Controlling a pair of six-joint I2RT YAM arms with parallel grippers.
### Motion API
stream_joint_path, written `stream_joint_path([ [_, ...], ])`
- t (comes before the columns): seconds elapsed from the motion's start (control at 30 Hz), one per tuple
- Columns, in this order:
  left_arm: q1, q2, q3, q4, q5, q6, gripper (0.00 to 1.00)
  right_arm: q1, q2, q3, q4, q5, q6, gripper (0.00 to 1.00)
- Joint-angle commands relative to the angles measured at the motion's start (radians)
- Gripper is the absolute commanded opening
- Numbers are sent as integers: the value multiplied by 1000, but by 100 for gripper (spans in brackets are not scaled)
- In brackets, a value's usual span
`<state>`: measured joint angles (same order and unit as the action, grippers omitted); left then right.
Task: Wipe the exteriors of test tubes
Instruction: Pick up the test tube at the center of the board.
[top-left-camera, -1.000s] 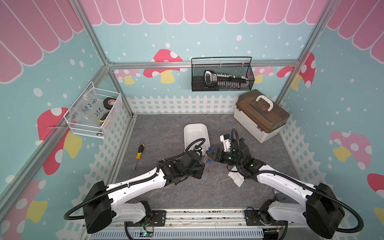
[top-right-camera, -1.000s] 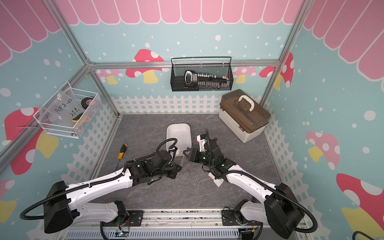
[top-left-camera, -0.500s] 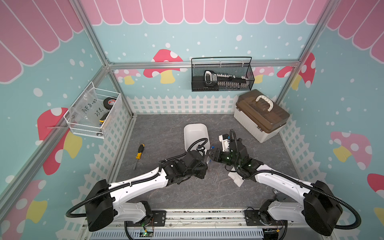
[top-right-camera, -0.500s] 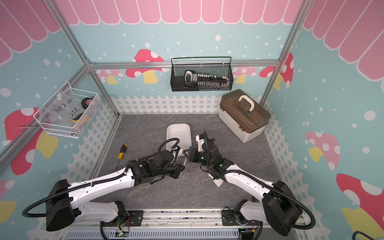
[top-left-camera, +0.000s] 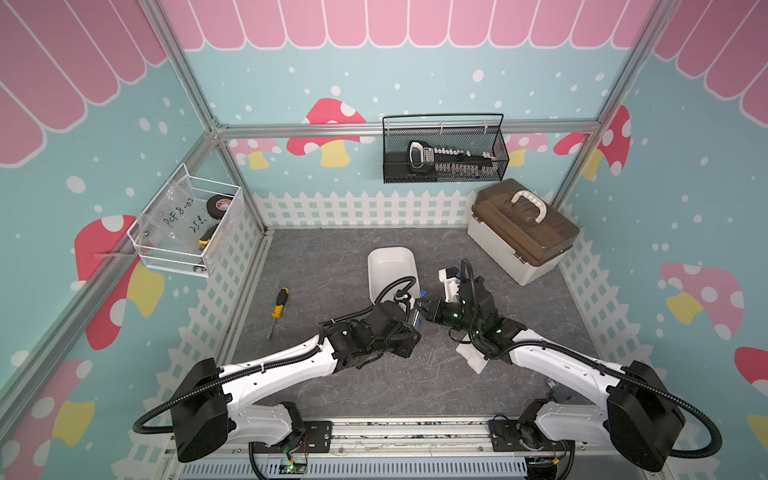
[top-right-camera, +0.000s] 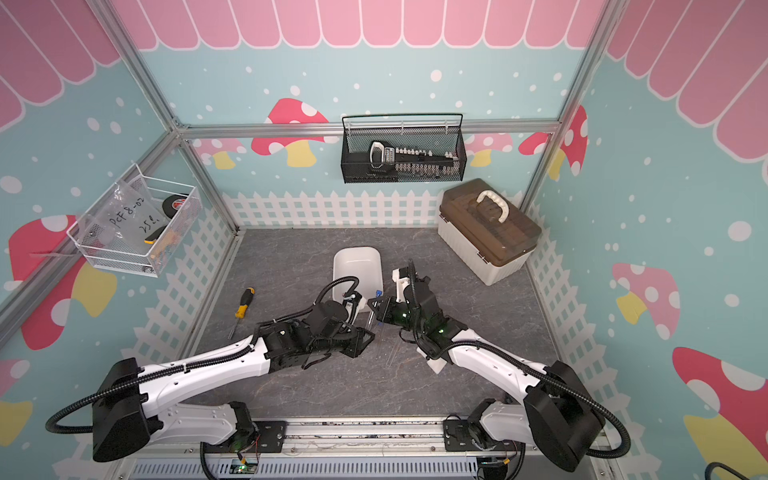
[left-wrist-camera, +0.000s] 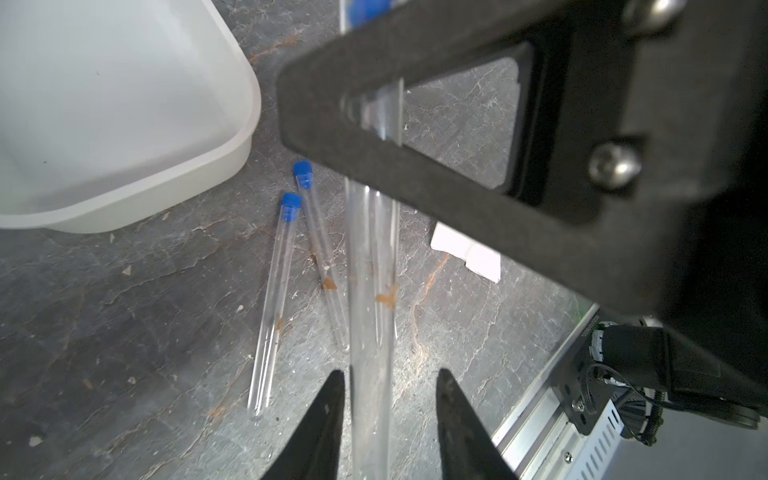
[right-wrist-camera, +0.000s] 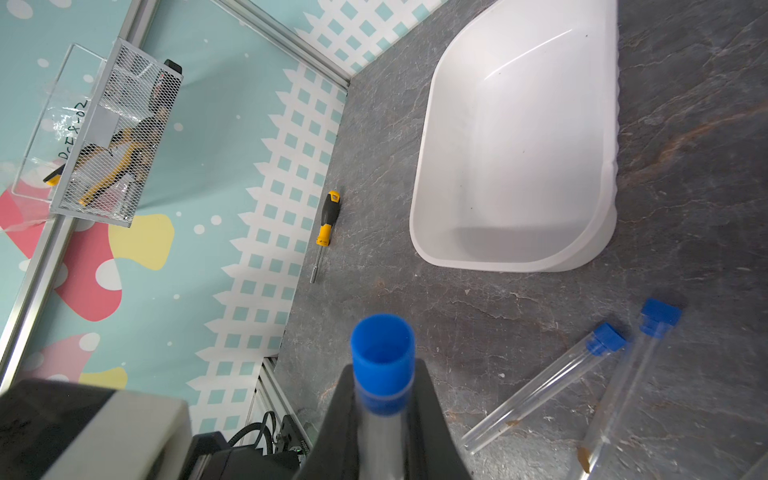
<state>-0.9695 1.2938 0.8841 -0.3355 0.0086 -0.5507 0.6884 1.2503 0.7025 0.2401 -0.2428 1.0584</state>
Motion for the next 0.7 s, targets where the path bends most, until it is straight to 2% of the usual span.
stream_joint_path([
  [0.0,-5,-9,-32,38,17,-25,38,5,-32,9,27,4,29,6],
  [0.1,-3,-7,-43,53,17,-26,37,5,-45,8,30,5,41,6],
  [0.4,21,-19,-57,96,22,-17,26,5,-60,-8,33,-2,55,6],
  [0.67,23,-12,-70,112,40,-36,11,6,-63,-17,31,8,54,7],
])
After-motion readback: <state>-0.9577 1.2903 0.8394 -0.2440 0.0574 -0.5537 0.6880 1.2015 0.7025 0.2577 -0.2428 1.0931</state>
